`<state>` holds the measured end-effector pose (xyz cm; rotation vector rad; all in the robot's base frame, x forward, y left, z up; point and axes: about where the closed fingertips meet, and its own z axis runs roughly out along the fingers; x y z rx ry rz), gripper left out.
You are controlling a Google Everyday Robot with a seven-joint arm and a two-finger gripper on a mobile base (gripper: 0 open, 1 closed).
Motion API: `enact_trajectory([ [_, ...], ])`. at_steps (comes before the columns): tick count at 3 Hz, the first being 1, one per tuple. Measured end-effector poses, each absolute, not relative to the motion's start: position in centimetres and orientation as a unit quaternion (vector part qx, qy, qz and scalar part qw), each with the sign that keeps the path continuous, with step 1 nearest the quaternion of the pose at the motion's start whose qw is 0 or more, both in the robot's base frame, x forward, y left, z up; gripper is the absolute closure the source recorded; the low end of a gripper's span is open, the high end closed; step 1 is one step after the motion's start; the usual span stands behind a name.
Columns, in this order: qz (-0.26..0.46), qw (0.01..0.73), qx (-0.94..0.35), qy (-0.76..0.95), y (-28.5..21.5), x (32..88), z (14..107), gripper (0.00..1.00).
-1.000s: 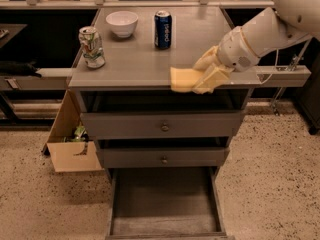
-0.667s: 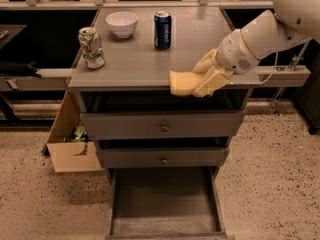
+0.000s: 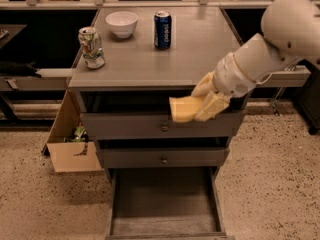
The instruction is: Place sponge into bottom drawer
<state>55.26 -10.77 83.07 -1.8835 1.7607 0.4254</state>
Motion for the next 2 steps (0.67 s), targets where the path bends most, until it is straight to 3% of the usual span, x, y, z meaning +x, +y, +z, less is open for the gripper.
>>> enact_trajectory([
  [2, 0.166, 0.129, -0.732, 0.648, -11.3, 47.3, 71.8, 1.0],
])
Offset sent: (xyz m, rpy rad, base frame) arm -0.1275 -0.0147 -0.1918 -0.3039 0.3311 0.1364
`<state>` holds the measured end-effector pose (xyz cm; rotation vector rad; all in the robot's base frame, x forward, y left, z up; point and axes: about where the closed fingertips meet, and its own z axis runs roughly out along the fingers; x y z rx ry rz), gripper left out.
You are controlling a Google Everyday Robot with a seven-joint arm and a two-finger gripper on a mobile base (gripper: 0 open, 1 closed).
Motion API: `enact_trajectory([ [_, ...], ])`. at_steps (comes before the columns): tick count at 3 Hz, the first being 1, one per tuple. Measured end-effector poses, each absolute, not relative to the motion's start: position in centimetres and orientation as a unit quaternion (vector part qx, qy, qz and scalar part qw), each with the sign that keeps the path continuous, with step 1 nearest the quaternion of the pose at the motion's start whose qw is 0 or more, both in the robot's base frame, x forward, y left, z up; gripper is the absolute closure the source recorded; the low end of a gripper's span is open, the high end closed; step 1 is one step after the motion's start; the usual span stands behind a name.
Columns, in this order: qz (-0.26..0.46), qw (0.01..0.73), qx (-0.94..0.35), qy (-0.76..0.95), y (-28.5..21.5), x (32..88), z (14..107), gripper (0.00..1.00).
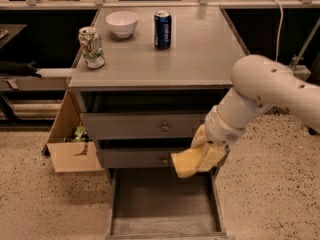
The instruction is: Place sponge into bottom drawer
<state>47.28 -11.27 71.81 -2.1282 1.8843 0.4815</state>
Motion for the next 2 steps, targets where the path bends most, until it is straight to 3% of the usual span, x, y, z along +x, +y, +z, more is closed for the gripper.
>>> enact_trajectory([
  [2, 0.166, 0.103, -0.727, 0.658, -11.6, 46.1, 67.8, 1.0],
])
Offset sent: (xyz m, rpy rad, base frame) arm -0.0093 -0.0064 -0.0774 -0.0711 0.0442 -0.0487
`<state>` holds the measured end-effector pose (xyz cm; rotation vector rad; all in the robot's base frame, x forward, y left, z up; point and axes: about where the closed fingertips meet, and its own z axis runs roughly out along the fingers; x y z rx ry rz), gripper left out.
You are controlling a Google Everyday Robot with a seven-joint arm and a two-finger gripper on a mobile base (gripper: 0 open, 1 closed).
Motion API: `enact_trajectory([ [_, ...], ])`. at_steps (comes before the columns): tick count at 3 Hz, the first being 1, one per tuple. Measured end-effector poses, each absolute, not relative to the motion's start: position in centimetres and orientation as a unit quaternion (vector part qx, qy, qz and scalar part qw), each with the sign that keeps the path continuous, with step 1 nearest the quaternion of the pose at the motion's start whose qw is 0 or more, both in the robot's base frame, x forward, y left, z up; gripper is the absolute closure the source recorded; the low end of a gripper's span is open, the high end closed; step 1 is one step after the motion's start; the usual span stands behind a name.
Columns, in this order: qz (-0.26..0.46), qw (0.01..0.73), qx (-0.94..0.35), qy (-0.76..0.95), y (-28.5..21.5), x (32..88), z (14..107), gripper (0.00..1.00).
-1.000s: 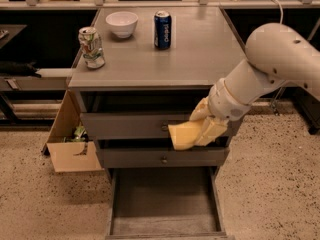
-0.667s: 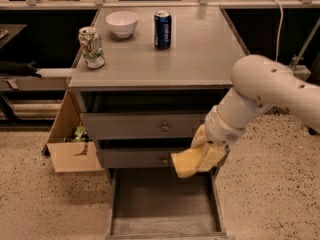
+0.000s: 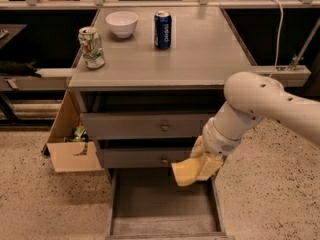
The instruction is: Place sponge into bottom drawer
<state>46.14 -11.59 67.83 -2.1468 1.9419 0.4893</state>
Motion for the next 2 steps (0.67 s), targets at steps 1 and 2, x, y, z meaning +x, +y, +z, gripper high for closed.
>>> enact_trajectory([
  [1, 0.177, 0.101, -0.699, 0.686, -12.6, 45.3, 61.2, 1.0],
  [2, 0.19, 0.135, -0.661, 0.713, -12.6, 46.2, 54.0, 1.0],
])
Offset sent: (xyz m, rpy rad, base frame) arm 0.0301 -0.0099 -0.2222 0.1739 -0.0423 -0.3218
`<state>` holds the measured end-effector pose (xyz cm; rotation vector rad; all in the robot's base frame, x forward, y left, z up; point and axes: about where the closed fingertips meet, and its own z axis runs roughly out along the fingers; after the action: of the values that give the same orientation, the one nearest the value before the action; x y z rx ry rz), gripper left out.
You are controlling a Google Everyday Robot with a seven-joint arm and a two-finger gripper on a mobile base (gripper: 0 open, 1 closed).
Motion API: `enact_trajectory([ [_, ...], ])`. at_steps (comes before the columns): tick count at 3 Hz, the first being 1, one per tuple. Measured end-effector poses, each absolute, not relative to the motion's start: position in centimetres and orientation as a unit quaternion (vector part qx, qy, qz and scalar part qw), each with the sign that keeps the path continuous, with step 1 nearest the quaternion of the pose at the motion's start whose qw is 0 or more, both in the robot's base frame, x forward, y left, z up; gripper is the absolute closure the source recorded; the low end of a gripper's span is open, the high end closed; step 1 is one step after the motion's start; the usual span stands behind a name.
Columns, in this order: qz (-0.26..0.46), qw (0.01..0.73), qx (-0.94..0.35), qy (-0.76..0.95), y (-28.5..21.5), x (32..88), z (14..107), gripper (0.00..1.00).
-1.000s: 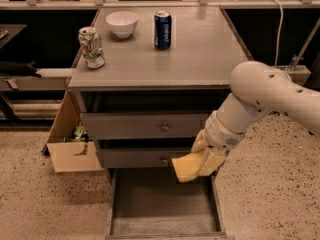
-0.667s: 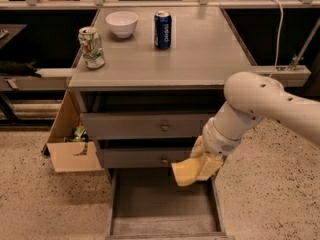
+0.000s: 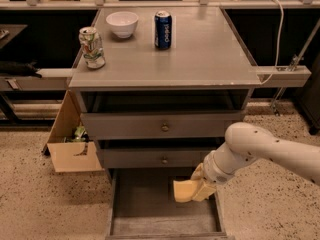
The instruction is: Place sponge into bottom drawer
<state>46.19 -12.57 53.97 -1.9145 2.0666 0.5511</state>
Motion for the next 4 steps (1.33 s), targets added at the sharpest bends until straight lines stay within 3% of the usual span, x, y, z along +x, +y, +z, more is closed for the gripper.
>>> enact_trajectory([
  [1, 0.208, 0.164, -0.626, 0.733, -11.7, 47.6, 46.8, 1.0],
  [3, 0.203, 0.168, -0.612, 0.745, -11.6, 48.6, 42.9, 1.0],
  [4, 0.209, 0.192, -0.566, 0.774, -12.1, 50.8, 34.5, 1.0],
])
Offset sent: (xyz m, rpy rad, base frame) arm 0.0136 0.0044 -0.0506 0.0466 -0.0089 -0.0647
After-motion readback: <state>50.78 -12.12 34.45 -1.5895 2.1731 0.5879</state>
